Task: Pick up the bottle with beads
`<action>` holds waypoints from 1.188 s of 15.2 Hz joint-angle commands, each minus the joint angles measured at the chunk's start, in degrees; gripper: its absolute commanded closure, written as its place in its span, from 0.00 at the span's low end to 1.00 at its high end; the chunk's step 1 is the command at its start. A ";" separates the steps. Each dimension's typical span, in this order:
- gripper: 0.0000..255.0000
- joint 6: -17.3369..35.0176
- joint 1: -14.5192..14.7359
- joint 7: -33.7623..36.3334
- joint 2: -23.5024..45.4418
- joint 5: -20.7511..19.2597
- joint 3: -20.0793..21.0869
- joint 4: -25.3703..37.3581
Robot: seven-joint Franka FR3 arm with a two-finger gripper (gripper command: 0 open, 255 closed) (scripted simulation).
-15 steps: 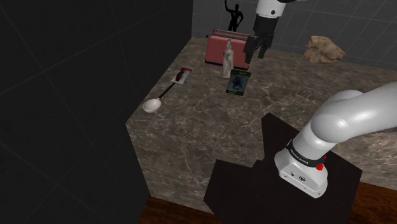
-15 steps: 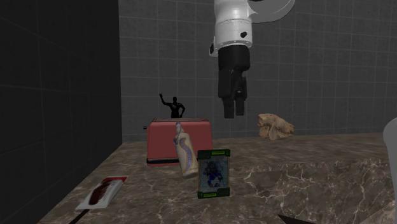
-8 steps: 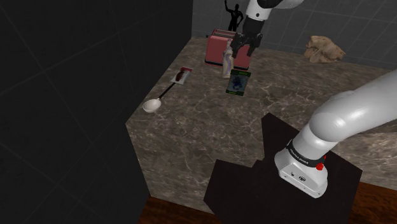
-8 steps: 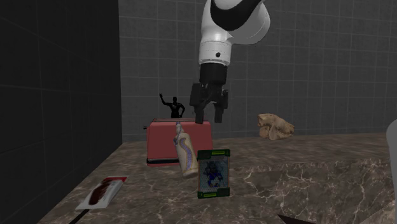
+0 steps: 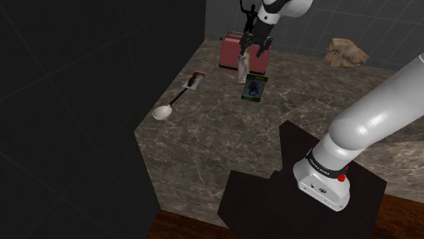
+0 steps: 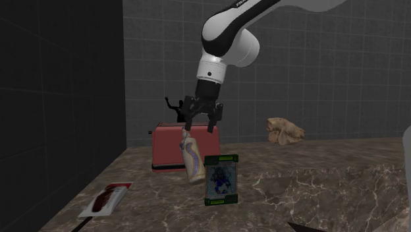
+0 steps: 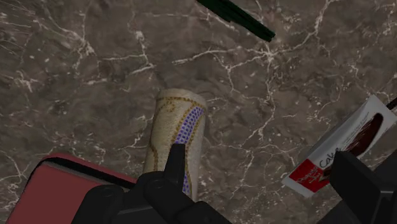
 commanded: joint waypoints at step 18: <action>0.00 16.06 -5.28 -1.33 22.67 16.60 -4.70 15.08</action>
